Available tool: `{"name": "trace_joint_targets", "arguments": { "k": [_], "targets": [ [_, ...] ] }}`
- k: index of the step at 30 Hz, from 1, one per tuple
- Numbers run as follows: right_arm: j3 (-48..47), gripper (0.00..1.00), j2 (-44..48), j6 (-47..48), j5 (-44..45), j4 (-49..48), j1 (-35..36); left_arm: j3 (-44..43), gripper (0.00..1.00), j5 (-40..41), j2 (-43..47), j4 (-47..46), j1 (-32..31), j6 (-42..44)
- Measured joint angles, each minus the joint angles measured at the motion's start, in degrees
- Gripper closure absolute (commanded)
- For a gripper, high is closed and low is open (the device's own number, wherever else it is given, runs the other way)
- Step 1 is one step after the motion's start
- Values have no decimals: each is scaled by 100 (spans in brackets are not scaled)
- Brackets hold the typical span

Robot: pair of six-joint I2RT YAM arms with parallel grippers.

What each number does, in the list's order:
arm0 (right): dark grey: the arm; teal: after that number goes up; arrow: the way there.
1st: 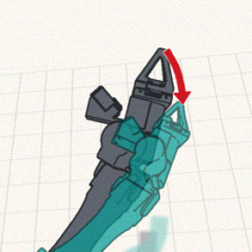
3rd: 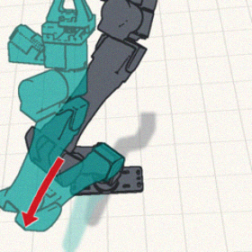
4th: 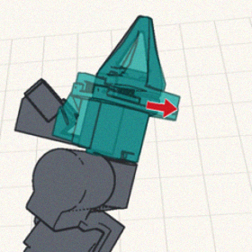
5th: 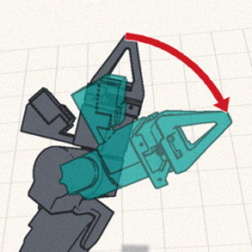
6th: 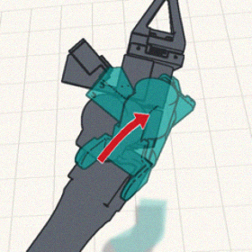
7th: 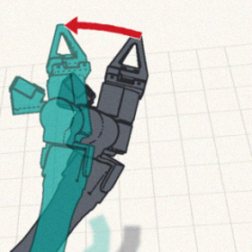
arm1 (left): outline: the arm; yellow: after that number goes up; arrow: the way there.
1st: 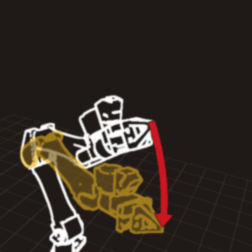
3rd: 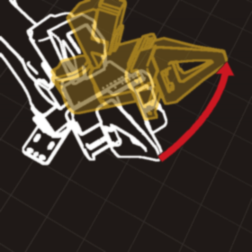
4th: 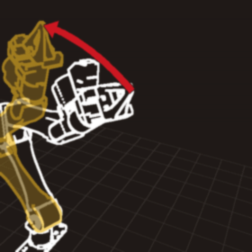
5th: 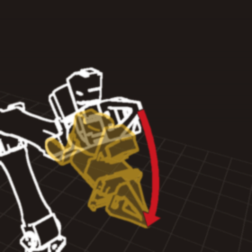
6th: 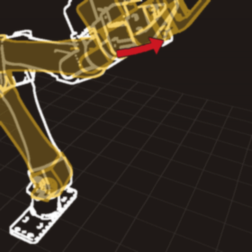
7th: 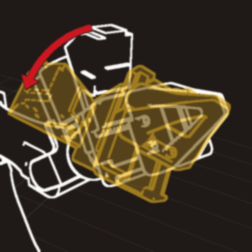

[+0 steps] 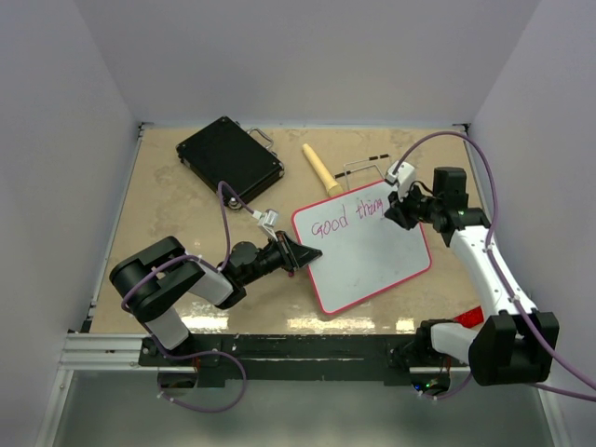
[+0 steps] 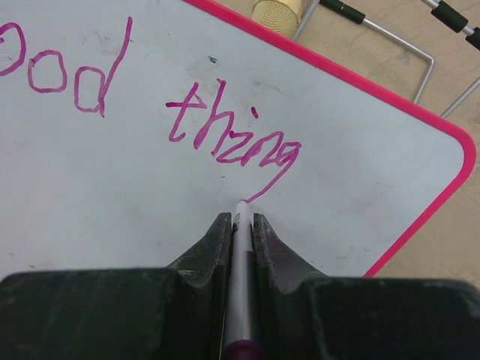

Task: Write a sentence on the whiteboard
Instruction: Write on the whiteboard with the whiteboard marker without the cap.

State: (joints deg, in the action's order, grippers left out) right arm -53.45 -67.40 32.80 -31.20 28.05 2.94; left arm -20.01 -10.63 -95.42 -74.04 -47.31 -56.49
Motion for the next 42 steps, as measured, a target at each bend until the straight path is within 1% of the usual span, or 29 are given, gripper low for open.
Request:
{"name": "trace_joint_targets", "arguments": {
  "k": [7,12,16,20,25,30,36,42],
  "targets": [
    [-2,100,-55,-245,-129,-127,-7,2,100,17,0,20,4,-50],
    [-15,100,22,-542,203,-409,-28,4,100,0,0,-2,4,4],
    [-184,100,225,-581,271,-385,-341,4,100,-17,0,-24,4,59],
    [-420,100,647,-581,9,-332,-658,4,100,-26,0,-26,4,59],
    [-435,100,1161,-793,-466,-564,-643,7,100,-28,0,-28,4,61],
    [-81,100,1115,-964,-765,-990,-715,7,100,-35,0,-28,4,68],
    [229,100,1058,-988,-1067,-1067,-824,7,100,-72,9,-46,4,157],
    [334,100,1091,-979,-1340,-1172,-920,7,100,-90,9,-48,4,162]
  ]
}}
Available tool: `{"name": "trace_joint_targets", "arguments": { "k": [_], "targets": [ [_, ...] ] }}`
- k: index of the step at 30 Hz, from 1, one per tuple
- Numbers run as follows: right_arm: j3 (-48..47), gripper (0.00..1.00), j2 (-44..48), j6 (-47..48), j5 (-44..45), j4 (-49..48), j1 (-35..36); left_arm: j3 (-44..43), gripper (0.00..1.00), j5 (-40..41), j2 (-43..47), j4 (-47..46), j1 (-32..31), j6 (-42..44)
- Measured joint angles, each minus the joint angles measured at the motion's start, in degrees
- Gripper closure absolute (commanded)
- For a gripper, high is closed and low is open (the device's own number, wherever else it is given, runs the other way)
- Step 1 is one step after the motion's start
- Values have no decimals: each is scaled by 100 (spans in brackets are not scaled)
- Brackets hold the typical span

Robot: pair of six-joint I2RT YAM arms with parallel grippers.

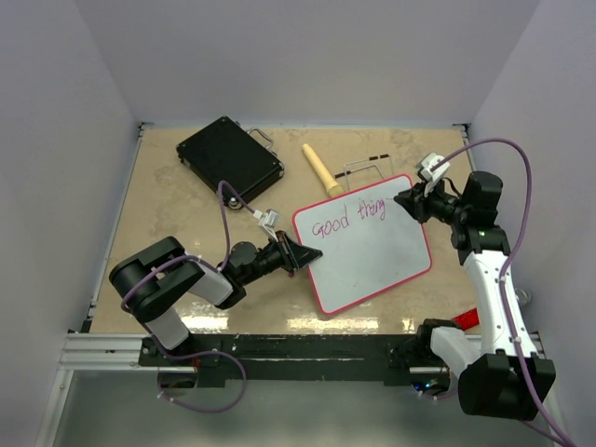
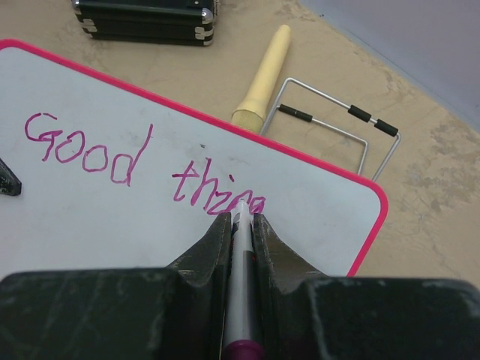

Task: Write a sentence on the whiteboard
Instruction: Write on the whiteboard with the whiteboard marker without the cap.

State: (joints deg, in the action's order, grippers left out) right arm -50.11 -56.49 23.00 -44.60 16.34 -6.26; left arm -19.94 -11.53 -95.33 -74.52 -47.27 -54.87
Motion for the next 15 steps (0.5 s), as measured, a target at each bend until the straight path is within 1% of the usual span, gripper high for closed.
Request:
{"name": "trace_joint_targets", "arguments": {
  "k": [15],
  "targets": [
    [90,100,0,46,-295,-13,-109,-2,100,-28,0,0,0,0]
  ]
}}
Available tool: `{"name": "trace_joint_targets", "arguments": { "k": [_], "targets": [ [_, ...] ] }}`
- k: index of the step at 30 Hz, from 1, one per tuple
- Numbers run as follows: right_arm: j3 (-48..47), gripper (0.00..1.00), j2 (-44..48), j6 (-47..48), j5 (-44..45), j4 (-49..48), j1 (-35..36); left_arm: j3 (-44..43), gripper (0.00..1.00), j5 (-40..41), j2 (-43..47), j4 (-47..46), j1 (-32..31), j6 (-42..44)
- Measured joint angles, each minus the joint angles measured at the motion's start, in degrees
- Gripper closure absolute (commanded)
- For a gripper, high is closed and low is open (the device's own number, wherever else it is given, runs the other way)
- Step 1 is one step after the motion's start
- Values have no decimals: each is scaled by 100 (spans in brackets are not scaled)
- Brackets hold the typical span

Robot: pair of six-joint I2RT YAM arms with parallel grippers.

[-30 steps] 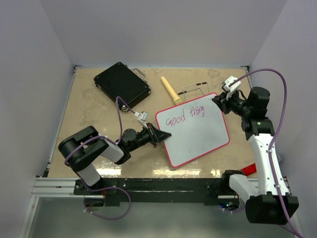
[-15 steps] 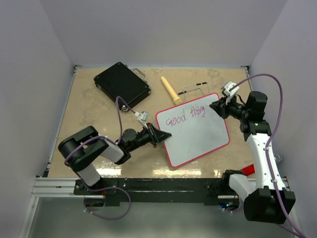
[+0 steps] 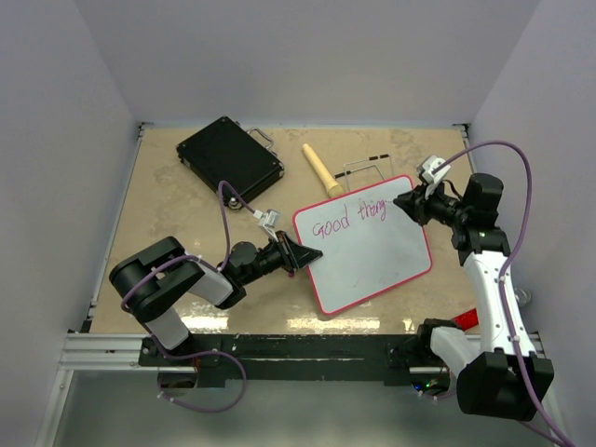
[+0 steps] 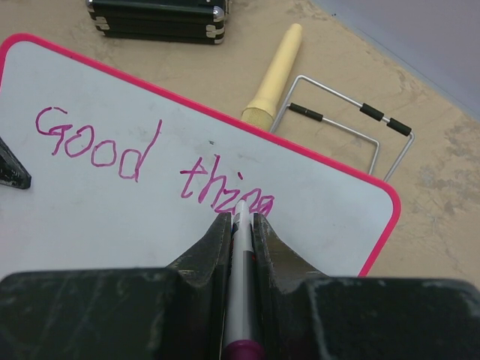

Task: Write a sentence on the whiteboard
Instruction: Write on the whiteboard with the whiteboard marker without the cap.

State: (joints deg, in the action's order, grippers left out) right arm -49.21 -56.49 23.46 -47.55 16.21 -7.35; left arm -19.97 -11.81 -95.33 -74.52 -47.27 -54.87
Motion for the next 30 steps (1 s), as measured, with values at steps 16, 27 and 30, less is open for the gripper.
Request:
{"name": "trace_joint_targets", "arguments": {
  "k": [16,27,30],
  "targets": [
    [85,100,-7,20,-136,-42,-96,0,100,-24,31,4,0,33],
    [116,100,-7,55,-168,-87,-144,0,100,-46,44,4,0,66],
    [236,100,15,48,-170,-205,-151,0,100,-48,48,7,0,66]
  ]
}}
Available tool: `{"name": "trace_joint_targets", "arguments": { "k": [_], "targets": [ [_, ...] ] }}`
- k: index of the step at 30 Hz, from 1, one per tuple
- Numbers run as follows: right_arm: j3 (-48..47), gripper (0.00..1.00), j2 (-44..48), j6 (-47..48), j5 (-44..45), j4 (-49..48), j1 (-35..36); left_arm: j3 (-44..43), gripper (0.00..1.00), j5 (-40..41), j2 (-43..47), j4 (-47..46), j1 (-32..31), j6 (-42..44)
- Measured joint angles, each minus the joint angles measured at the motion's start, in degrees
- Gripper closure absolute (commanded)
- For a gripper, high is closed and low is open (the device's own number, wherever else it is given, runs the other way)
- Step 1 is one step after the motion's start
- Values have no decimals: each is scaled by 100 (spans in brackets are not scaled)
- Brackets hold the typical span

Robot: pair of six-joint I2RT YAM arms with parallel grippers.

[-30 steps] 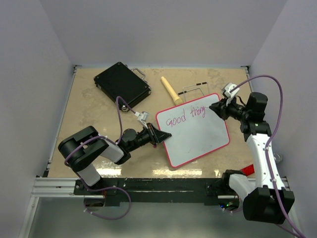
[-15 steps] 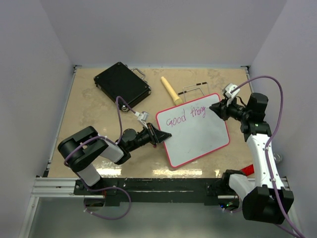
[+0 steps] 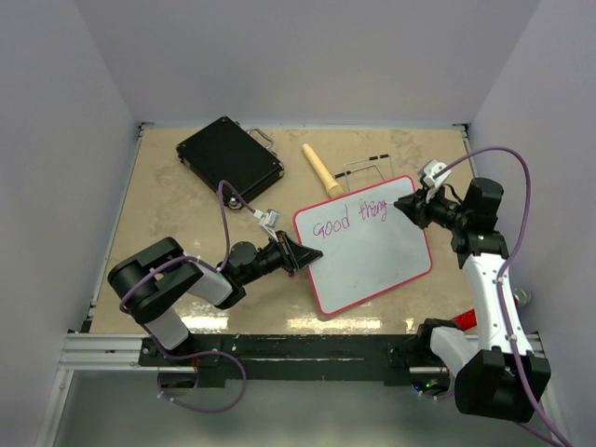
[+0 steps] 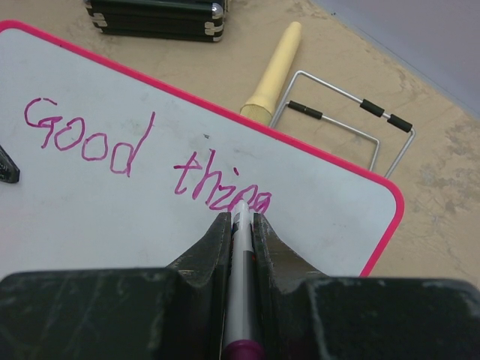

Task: Write a sentence on the whiteboard
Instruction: Write on the whiteboard with the whiteboard marker without the cap.

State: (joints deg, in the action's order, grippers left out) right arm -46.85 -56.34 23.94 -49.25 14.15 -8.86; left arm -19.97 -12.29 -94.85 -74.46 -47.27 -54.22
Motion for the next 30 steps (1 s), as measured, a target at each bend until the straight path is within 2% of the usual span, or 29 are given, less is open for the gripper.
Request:
{"name": "trace_joint_targets", "arguments": {
  "k": [7,13,20,24,30],
  "targets": [
    [254,100,13,-210,24,-210,-17,0,100,-57,133,94,-2,129],
    [-323,100,-168,-258,50,157,-66,-2,100,-72,151,125,0,146],
    [-369,100,-175,-280,146,262,-291,7,100,-105,262,197,0,236],
    [-369,100,-361,-282,61,273,-597,17,100,-190,350,249,52,306],
    [-369,100,-785,-188,11,367,-579,22,100,-273,361,269,103,339]
  ]
}}
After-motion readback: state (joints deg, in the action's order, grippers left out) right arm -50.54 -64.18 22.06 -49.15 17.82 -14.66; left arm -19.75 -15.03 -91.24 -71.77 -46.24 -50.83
